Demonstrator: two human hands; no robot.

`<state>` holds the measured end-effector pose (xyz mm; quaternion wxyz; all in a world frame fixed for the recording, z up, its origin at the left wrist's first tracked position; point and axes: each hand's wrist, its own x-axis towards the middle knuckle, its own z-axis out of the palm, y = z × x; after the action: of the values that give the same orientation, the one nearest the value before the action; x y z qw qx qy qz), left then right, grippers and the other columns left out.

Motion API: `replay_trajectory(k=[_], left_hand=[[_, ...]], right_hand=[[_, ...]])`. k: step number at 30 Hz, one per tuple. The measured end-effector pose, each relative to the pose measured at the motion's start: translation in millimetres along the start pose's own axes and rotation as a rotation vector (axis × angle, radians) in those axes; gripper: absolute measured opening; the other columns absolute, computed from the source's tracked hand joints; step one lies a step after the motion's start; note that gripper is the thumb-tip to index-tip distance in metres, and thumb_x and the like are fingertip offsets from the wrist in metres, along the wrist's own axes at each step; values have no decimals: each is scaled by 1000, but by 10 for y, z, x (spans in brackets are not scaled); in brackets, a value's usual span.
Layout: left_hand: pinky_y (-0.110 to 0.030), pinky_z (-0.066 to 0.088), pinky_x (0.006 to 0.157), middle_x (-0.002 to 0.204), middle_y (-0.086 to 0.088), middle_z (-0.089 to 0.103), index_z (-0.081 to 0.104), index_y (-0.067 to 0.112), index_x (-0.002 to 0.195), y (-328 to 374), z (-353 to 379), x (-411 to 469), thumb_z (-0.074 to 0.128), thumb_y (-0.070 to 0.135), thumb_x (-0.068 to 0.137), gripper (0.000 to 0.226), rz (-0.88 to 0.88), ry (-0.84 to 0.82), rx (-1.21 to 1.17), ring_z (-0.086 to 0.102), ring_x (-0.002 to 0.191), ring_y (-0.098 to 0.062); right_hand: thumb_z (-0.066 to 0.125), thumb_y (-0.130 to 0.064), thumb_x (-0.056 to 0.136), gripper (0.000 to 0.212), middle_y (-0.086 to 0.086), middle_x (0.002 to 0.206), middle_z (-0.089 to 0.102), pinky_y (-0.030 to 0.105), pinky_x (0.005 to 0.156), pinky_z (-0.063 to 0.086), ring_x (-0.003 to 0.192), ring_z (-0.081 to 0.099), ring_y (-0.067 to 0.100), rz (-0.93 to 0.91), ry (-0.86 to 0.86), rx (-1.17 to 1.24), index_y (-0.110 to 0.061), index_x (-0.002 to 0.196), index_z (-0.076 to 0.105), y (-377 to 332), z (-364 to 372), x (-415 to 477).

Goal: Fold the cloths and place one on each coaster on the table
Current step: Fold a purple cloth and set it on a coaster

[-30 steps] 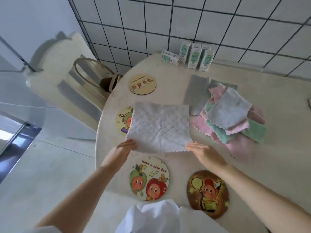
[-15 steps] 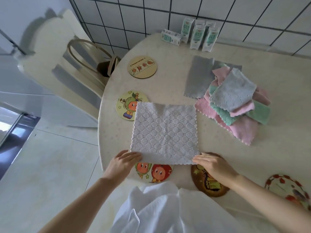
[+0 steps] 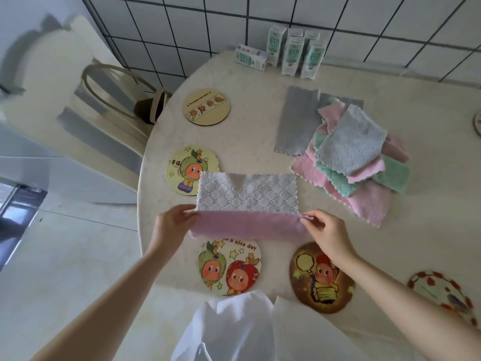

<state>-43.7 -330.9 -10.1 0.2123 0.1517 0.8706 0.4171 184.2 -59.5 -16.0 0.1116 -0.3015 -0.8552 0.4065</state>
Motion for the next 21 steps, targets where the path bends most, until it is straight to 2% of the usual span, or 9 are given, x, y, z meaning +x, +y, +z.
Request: replay_trajectory(k=[4,8,12,17,19,21], left_hand=[[-29,54,82,86,4,69,68,9,106,165,124,361,67,7,84,22,-99,48,-111,63,77,-4],[-36,56,78,77,4,67,70,15,91,227,202,707,66,5,83,13,-152,66,-76,61,69,-11],[-41,57,76,75,0,68,72,15,90,199,226,990,67,8,82,12,-185,94,-17,63,71,-19],[-34,56,70,81,-6,71,73,12,94,177,332,1152,68,13,83,12,-203,78,89,64,72,-21],[-26,52,63,79,-4,70,72,11,95,153,371,1185,68,14,84,13,-222,74,105,62,70,-20],[-24,50,61,77,-3,68,72,11,95,139,392,1215,68,16,84,13,-245,75,118,61,69,-19]], right_hand=[[63,-12,87,8,-7,83,68,23,74,51,79,64,8,200,30,123,-13,92,69,5,78,420],[58,-9,89,12,-3,81,68,16,65,44,77,62,12,277,-4,144,-15,92,67,60,152,809],[63,-11,85,10,2,73,67,26,66,42,69,59,15,366,-6,166,-18,78,62,184,233,1063],[66,-12,85,8,5,68,63,23,58,39,63,54,14,370,-27,122,-8,78,66,240,236,1236],[67,-14,85,10,7,68,64,27,59,41,64,55,16,374,-29,85,-6,78,67,281,236,1274],[67,-15,84,12,10,69,67,30,62,44,65,58,18,383,-28,76,-6,77,68,309,241,1303]])
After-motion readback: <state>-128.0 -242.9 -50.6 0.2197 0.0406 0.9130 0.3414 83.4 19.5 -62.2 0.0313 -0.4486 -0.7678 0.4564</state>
